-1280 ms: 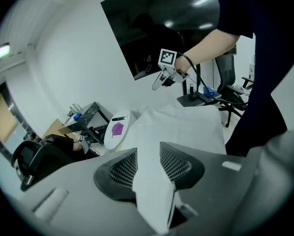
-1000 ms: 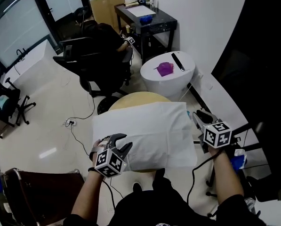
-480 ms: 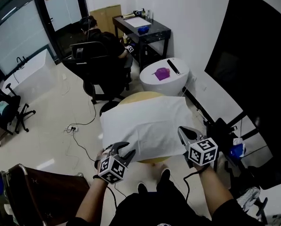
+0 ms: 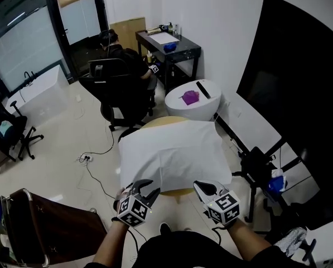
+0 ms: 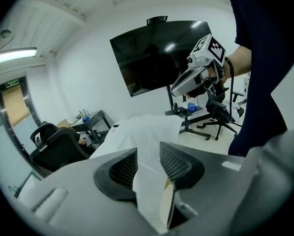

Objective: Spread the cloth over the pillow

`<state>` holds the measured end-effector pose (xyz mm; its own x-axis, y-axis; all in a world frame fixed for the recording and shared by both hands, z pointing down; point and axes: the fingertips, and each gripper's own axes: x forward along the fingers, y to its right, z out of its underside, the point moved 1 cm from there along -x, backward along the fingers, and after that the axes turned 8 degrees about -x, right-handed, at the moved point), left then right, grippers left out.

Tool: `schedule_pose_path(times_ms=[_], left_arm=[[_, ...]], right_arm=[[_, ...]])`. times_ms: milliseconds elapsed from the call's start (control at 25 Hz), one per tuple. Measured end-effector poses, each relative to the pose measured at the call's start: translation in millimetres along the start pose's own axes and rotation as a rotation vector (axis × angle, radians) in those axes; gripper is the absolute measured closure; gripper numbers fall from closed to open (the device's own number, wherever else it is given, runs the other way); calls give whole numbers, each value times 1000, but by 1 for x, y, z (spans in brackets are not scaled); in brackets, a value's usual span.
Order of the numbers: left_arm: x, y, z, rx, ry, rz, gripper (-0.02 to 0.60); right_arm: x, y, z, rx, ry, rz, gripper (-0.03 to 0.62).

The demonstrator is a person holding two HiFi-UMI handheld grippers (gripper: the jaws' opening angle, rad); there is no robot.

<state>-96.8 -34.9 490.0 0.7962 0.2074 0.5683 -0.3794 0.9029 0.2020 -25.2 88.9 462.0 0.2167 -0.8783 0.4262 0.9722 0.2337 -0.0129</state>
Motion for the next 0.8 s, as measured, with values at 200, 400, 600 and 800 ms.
schedule_pose_path(times_ms=[200, 400, 600, 800], left_arm=[[-5, 26, 5, -41, -19, -12, 448], [-9, 46, 4, -65, -9, -13, 448], [-16, 61, -6, -57, -11, -10, 448], [-23, 70, -11, -45, -16, -30, 434]], right_arm=[[-24, -3, 13, -41, -21, -10, 588], [-37, -6, 17, -60, -17, -24, 588], [-47, -13, 9, -82, 7, -60, 588], [-57, -18, 2, -100, 29, -74, 588]])
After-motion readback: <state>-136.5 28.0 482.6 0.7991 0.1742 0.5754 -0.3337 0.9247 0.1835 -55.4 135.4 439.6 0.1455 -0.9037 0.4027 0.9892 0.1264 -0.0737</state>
